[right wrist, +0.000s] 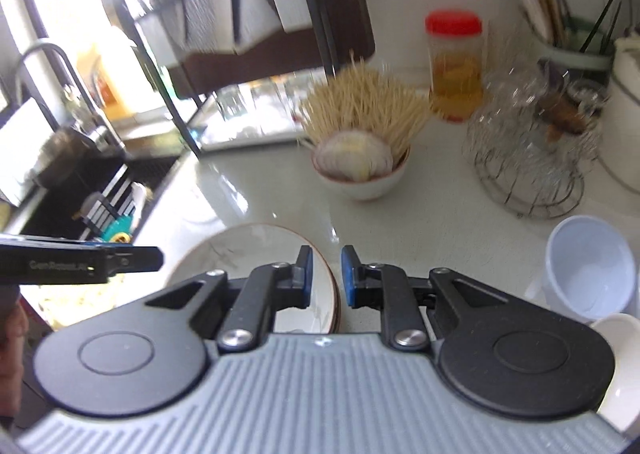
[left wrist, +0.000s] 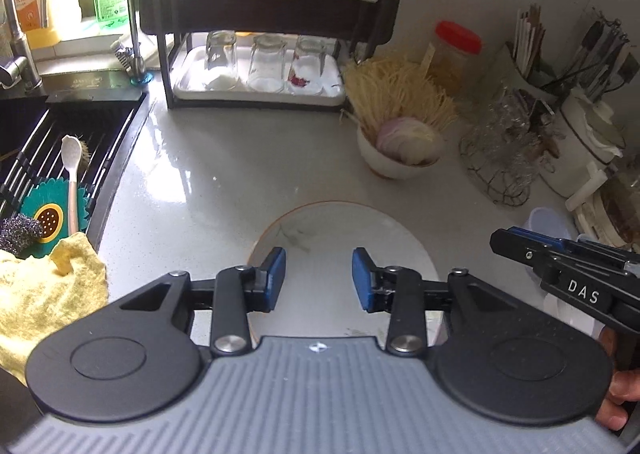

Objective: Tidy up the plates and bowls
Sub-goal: 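Open the left gripper and withdraw from the stacked plates, then move the left gripper toward the rim of the large light-blue bowl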

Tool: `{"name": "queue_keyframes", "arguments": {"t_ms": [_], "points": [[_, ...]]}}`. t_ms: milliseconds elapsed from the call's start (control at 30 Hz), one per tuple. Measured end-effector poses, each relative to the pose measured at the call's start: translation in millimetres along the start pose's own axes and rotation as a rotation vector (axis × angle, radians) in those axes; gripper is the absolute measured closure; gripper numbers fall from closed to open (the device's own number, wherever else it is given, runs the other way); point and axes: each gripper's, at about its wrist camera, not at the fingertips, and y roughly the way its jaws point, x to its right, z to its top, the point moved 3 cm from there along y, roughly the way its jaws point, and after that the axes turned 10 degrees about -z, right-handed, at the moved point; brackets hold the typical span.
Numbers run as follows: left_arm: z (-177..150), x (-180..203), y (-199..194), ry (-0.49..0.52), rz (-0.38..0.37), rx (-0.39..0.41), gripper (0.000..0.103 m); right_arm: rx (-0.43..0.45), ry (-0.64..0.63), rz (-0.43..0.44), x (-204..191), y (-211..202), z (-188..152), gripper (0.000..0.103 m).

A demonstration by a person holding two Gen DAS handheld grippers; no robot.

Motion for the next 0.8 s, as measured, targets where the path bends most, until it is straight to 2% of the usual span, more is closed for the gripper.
{"name": "queue_keyframes", "arguments": {"t_ms": [167,433,600,800], "points": [[-17.7,39.9,-32.8,0.012,-0.017,0.065,0.061,0.07,0.001,0.014,11.5,-49.6,-3.4,0.084],[-60.4,96.6,-82.0,0.012,-0.022,0.119,0.061,0.093,-0.014,0.007,39.0,-115.4,-25.9,0.084],[-80.0,125.2,-88.0,0.039,-0.059,0.116,0.061,0.122,0.005,-0.026,54.1,-150.6,-50.8,0.084],[-93.6,157.3,-80.9,0.074,-0.109,0.093,0.061,0.118,0.06,-0.079,77.9,-172.6,-73.4,0.084]]}}
